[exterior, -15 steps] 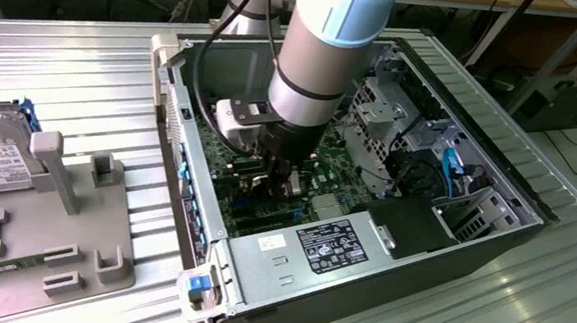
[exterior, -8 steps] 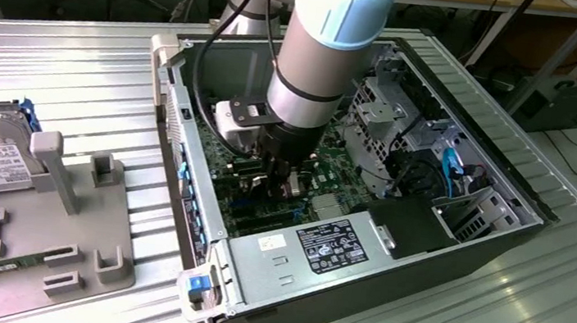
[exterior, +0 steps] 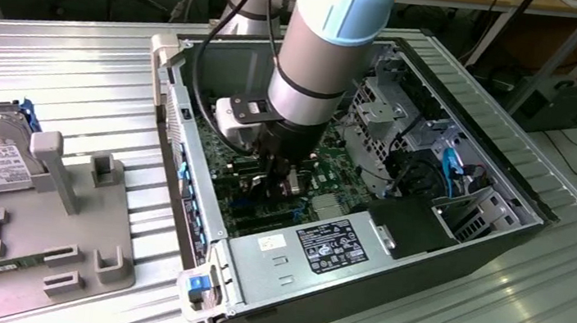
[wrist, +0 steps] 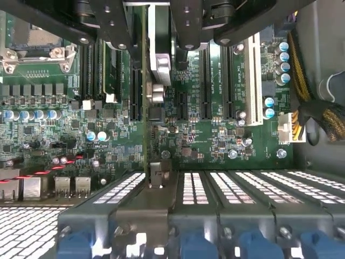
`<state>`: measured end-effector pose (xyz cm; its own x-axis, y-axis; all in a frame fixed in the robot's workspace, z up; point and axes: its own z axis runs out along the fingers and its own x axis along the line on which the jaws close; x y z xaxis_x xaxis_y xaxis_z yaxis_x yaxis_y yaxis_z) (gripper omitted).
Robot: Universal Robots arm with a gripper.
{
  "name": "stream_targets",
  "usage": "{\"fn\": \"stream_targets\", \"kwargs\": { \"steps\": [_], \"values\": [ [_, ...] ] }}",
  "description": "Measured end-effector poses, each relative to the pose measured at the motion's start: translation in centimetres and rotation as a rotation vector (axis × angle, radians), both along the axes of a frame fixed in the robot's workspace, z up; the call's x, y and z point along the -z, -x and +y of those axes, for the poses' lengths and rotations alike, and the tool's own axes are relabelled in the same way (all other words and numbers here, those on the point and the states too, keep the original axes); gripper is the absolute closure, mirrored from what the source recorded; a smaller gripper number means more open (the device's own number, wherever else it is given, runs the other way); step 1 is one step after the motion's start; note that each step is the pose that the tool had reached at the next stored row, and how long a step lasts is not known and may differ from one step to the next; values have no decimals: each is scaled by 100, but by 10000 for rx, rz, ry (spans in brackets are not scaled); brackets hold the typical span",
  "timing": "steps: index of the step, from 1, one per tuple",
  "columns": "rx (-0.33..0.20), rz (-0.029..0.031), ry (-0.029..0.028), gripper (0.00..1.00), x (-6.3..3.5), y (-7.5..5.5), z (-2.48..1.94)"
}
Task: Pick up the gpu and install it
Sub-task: 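Insert the gpu into the slot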
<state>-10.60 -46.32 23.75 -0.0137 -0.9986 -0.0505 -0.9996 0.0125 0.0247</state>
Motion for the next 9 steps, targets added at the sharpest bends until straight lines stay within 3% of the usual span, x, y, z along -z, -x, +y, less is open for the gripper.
{"fn": "stream_targets", "kwargs": {
  "steps": [3, 9],
  "values": [
    [0, -12, 6, 64, -113, 0, 0],
    [0, -94, 6, 64, -372, 1, 9]
  ]
}}
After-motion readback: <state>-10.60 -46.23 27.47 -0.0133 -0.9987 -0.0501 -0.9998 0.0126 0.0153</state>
